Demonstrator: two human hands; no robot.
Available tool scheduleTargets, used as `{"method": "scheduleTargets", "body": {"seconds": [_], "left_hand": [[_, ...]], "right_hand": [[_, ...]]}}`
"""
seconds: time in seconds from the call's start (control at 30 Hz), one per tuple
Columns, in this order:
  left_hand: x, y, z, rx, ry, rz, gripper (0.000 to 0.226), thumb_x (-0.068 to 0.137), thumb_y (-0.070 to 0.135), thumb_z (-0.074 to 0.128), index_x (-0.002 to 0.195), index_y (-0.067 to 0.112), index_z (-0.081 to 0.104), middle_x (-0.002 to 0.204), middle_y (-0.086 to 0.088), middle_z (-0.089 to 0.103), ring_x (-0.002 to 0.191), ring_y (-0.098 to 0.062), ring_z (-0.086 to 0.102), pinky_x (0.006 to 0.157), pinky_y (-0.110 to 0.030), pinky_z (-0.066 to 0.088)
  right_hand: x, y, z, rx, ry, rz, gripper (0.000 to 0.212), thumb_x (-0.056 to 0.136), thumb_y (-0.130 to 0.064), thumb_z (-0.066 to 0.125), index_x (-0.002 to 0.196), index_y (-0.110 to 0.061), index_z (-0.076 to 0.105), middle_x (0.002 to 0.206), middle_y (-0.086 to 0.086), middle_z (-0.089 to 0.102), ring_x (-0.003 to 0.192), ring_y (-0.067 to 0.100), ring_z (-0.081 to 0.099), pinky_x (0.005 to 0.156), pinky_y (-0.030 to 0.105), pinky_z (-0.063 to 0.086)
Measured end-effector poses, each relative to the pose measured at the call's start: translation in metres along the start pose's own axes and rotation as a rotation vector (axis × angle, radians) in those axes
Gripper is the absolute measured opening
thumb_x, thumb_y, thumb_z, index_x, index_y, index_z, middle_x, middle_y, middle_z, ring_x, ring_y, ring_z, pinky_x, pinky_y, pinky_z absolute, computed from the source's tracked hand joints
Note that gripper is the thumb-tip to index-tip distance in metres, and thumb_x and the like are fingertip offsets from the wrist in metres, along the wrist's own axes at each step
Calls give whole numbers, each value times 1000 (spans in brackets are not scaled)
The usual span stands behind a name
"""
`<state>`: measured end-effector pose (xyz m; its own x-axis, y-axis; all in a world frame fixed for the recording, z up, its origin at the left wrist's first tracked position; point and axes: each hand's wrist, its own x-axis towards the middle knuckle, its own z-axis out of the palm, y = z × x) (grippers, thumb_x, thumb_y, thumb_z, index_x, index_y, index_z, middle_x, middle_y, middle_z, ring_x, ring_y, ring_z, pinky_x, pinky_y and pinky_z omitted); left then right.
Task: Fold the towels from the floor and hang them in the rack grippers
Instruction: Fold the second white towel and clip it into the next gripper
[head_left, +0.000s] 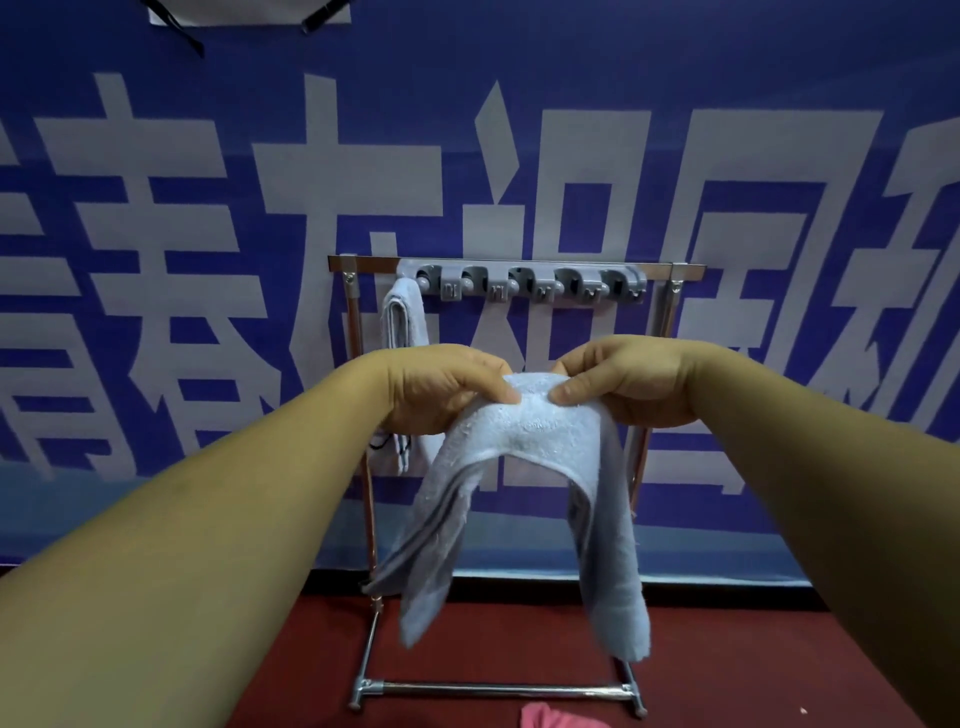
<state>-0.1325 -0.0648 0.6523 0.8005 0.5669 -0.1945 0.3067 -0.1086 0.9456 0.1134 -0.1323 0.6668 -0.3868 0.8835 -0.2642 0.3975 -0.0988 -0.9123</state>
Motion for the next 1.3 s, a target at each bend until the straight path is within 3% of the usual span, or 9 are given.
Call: {"method": "scheduleTargets", "body": {"seconds": [0.07,0.17,0.3,0.37,0.5,0.63,0.83,1.03,1.3], "left_hand": [[-7,3,-8,-17,6,-14,16,92,18,73,88,15,58,80,-3,60,67,-16,59,61,-26,53],[-14,8,-18,-111,8,21,14,95,25,74,89,13,69,85,-9,60,72,-21,57,71,-34,52],[-18,25,-15,-279,75,145,28,100,26,65,83,13,84,77,-7,67,61,-14,59,54,-25,56],[-20,31,-14,-275,80,166,33,104,23,59,87,12,86,81,-8,69,64,-14,58,52,-24,55],[-23,34,-19,-238,103,154,26,105,20,60,96,9,82,88,-11,67,69,-18,58,55,-25,56],[-25,35,-23,-134,83,111,26,104,24,63,91,16,83,89,-9,69,72,-17,61,59,-26,57],[-28,27,-28,-127,55,58,13,97,26,73,90,15,76,89,-9,67,72,-17,61,61,-27,58],[-29,-1,-25,30,32,-86,11,102,25,66,102,15,64,91,-1,68,78,-13,64,71,-29,54],[2,5,-55,-111,289,50,14,105,20,61,97,16,71,91,-2,70,84,-17,65,82,-35,54]], "right_hand": [[-1,-1,2,95,37,-43,22,95,-19,71,109,-1,73,99,15,74,86,25,72,76,34,61],[2,-5,6,288,113,-133,37,101,-24,58,128,0,69,101,14,74,82,24,72,75,37,61],[8,-13,13,514,66,-188,43,100,-28,59,134,-4,70,121,15,70,95,24,68,87,38,59],[10,-13,12,555,51,-182,38,97,-30,65,123,-4,78,113,12,73,89,21,70,82,34,61],[14,-11,12,389,-102,-169,56,72,-32,95,116,-3,76,99,12,74,80,20,74,73,30,64],[14,-8,14,329,-117,-200,56,64,-26,100,111,-4,78,94,13,77,75,20,76,67,31,64],[12,-9,23,393,30,-152,34,88,-22,75,117,-3,74,90,13,75,70,20,72,63,32,62],[27,-8,34,247,98,-101,32,105,-18,58,130,-3,69,114,15,76,93,24,73,86,38,61],[69,-32,16,221,360,-117,20,104,-17,62,111,-3,74,91,8,80,74,16,75,67,32,59]]}}
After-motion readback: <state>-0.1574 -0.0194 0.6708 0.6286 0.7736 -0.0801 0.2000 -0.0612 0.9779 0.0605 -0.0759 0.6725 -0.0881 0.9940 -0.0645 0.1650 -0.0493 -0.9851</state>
